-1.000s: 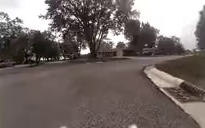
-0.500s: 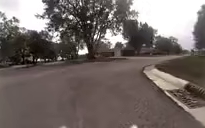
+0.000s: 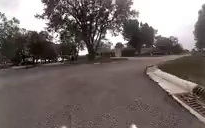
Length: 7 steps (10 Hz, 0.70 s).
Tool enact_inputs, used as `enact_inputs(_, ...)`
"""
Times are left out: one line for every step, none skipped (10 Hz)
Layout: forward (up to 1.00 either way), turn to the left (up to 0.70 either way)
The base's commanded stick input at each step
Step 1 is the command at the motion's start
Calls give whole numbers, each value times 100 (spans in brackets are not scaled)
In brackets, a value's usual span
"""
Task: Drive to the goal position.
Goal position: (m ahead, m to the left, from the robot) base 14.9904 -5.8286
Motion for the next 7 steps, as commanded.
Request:
enact_inputs(50, 0)
enact_inputs(50, 0)
enact_inputs(50, 0)
enact_inputs(50, 0)
enact_inputs(50, 0)
enact_inputs(50, 0)
enact_inputs(50, 0)
